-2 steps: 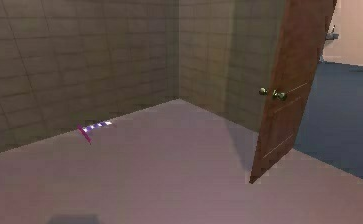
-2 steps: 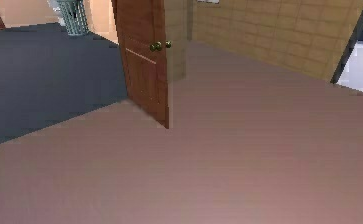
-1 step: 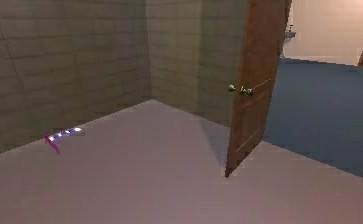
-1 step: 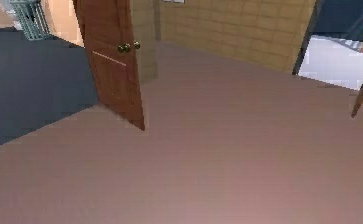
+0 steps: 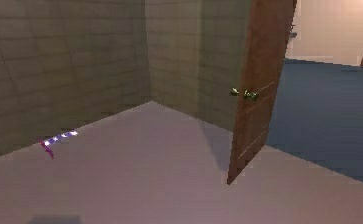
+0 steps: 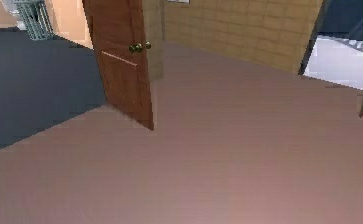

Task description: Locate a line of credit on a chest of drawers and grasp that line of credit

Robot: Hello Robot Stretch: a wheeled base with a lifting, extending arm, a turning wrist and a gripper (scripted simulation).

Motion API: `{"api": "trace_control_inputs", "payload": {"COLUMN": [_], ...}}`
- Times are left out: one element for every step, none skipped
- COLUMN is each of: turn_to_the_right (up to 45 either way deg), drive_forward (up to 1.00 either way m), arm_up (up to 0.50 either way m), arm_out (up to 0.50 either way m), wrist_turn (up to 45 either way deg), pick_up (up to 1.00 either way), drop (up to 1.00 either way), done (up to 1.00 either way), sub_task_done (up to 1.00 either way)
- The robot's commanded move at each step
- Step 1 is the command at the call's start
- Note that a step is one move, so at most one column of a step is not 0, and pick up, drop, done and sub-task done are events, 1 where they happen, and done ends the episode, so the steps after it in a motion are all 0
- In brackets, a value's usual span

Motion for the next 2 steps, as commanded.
{"api": "trace_control_inputs", "payload": {"turn_to_the_right": [-45.0, -3.0], "drive_forward": [0.00, 0.00], "arm_up": [0.00, 0.00], "arm_out": [0.00, 0.00], "wrist_turn": [0.0, 0.0], "pick_up": [0.00, 0.00], "drop": [0.00, 0.00], "done": [0.00, 0.00], "sub_task_done": [0.00, 0.00]}}
